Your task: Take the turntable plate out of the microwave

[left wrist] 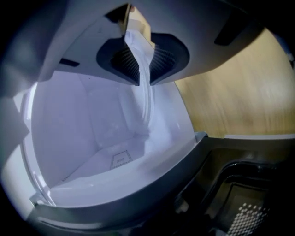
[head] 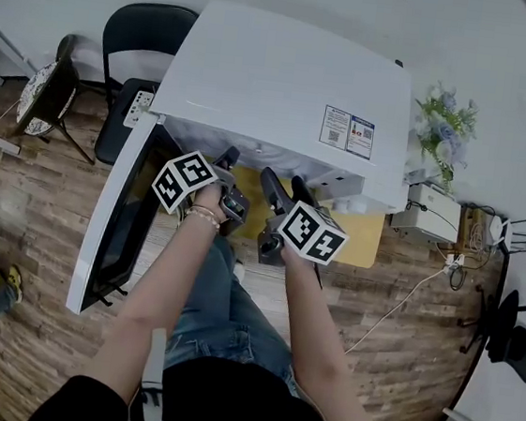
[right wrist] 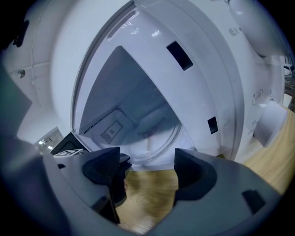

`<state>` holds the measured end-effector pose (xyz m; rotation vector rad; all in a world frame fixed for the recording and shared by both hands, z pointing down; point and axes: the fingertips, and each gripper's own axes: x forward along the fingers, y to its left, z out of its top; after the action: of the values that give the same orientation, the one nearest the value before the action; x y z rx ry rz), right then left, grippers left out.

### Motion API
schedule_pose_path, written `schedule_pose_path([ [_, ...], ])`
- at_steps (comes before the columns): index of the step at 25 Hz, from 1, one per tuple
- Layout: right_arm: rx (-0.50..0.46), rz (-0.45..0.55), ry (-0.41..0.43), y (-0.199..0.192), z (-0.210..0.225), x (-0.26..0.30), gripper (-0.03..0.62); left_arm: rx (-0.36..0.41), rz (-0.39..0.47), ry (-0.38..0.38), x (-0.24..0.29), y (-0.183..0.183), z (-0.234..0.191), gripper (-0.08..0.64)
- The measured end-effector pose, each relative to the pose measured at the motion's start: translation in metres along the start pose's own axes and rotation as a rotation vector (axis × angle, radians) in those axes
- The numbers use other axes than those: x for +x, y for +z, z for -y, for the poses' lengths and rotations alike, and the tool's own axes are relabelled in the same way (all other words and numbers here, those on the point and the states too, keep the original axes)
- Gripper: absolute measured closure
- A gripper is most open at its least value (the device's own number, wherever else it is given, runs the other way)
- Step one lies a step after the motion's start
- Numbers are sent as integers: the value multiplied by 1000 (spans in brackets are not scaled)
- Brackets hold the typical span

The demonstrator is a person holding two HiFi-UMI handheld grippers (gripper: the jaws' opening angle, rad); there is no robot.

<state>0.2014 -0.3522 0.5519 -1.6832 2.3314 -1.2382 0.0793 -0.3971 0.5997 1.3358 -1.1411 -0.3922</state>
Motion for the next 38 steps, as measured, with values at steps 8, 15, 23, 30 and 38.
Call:
schedule_pose_path([
  [8,158,8,81,-6,1,6,209,-103,7,-26,3,1,-6,531],
  [15,427,59,205,-5,5,12,209,-129,15,-73,-2,6,5,534],
  [23,773,194,263,4,13,27,365,-139,8,-51,-5,6,9,534],
  [30,890,235,286,-3,11,46,482,-131,-21,-52,-8,4,12,534],
  [38,940,238,273,-9,9,51,543,-120,-41,-53,-10,8,12,534],
])
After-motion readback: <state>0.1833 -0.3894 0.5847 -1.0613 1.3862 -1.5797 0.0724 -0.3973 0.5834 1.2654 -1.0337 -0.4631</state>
